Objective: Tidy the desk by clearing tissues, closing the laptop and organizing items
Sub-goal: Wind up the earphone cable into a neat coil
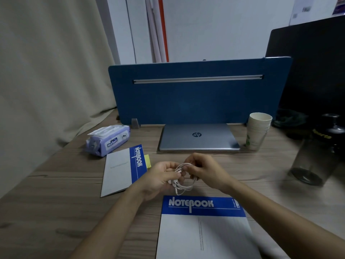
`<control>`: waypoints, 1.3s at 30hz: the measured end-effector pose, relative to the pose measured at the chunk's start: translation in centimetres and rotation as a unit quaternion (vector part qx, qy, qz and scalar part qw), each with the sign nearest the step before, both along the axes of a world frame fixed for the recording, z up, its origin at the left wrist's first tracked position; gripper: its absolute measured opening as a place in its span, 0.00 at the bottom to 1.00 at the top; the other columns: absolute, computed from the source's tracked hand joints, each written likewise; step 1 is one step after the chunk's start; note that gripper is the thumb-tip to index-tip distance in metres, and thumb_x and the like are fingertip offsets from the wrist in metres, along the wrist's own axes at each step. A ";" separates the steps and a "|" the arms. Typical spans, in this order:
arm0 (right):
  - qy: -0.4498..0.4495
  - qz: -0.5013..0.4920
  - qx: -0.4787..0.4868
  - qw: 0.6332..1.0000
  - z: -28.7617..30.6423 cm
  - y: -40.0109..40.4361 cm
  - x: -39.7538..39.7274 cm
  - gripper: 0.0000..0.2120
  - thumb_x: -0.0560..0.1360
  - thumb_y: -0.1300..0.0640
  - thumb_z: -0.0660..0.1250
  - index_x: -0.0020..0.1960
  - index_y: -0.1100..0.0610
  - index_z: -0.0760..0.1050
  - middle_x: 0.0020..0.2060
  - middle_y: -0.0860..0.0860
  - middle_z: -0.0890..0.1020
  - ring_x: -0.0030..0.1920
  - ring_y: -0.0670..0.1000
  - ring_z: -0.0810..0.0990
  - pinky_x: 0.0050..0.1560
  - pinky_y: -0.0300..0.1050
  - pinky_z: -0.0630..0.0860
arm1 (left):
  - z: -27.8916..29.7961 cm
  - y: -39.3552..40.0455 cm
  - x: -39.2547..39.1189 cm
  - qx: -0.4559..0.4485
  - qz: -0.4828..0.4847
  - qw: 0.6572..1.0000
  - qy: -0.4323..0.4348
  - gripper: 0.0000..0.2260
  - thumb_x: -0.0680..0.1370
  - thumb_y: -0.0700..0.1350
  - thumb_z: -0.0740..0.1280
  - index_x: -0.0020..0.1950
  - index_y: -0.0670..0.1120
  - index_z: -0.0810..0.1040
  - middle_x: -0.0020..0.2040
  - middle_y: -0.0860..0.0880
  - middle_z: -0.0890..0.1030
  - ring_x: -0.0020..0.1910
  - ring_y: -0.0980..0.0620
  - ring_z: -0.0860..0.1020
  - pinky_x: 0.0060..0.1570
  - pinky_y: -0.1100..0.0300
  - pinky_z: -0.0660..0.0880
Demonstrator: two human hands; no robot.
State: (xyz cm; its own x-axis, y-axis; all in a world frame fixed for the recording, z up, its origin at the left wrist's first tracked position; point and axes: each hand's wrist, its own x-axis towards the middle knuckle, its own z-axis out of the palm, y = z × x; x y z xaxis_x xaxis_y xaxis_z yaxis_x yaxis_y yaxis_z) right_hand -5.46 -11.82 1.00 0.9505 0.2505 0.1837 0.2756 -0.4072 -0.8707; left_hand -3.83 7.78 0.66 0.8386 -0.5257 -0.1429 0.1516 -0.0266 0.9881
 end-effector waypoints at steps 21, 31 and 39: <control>0.174 0.023 0.202 0.964 -0.7 7.0 4.0 0.08 0.77 0.62 0.66 0.55 0.63 0.75 0.44 0.59 0.81 0.40 0.55 0.82 0.42 0.49 0.80 | -0.1 6.9 2.3 0.166 0.119 0.972 -0.120 0.07 0.81 0.42 0.65 0.54 0.48 0.82 0.48 0.47 0.86 0.48 0.48 0.85 0.47 0.53 0.82; 0.202 0.057 0.141 0.968 -1.0 17.1 8.0 0.08 0.77 0.66 0.67 0.56 0.64 0.75 0.47 0.62 0.80 0.40 0.52 0.83 0.36 0.41 0.81 | -1.5 16.1 3.9 0.155 0.245 0.954 -0.082 0.09 0.80 0.39 0.65 0.59 0.41 0.79 0.49 0.43 0.86 0.46 0.49 0.84 0.44 0.58 0.79; 0.191 0.089 0.077 0.975 -1.6 23.2 9.9 0.10 0.77 0.67 0.66 0.58 0.65 0.76 0.47 0.61 0.82 0.41 0.51 0.83 0.39 0.39 0.81 | -2.7 21.5 4.4 0.165 0.311 0.934 -0.056 0.05 0.79 0.37 0.66 0.54 0.41 0.80 0.41 0.47 0.85 0.33 0.57 0.80 0.30 0.67 0.75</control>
